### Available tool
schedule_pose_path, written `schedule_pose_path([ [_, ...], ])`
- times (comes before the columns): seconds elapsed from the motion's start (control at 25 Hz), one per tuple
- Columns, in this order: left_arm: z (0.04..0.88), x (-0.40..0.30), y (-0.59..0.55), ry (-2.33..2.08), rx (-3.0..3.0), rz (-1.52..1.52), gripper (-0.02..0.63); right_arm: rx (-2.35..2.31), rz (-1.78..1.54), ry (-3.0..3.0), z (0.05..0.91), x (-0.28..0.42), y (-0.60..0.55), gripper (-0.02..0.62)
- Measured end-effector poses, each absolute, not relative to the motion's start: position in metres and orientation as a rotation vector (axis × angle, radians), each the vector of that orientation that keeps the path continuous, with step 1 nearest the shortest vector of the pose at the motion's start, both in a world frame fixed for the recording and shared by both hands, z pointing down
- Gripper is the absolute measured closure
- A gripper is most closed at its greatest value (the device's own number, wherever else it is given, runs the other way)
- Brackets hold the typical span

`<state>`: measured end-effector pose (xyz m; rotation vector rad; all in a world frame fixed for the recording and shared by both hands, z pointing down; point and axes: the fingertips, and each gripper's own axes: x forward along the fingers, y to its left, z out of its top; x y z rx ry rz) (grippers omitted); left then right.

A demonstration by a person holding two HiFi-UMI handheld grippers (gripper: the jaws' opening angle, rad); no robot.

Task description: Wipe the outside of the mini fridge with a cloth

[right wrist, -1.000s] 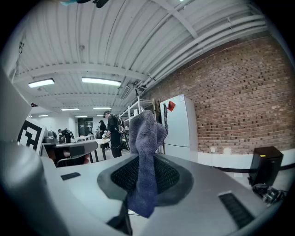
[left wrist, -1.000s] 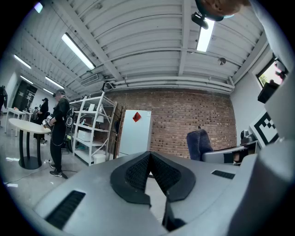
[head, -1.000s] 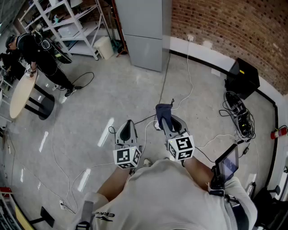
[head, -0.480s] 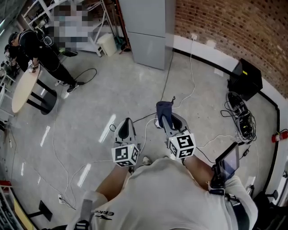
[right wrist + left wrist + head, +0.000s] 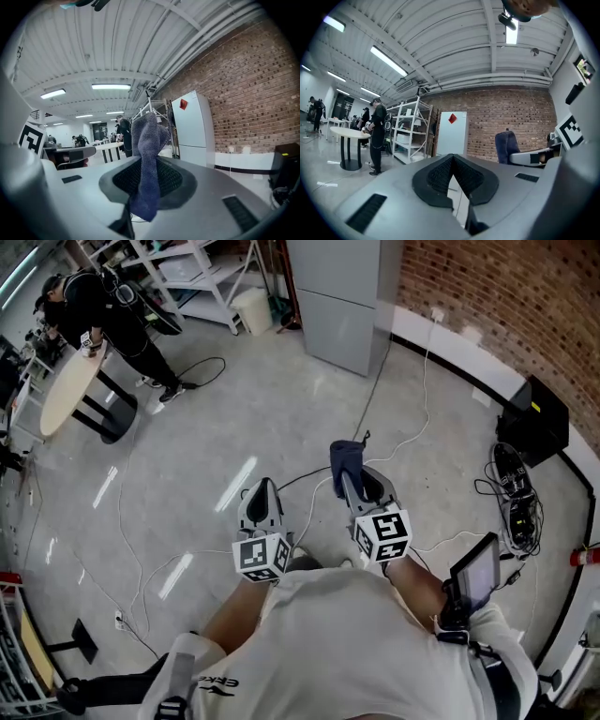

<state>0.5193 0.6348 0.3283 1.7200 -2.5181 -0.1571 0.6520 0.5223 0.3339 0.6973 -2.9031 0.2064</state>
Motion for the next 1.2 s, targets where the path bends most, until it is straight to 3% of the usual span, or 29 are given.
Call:
schedule_pose_path([
  [0.44,0.314,0.450,0.608,-2.577,1.672,-0.199,0.603,0.618,0.170,-2.928,0.321,0.570,0.491,0.509],
  [1.2,0.294,0.185,0.580,-2.636,1.654,-0.244,0.603,0.531,0.083,-2.957,0.297,0.287,0.457,0.511],
])
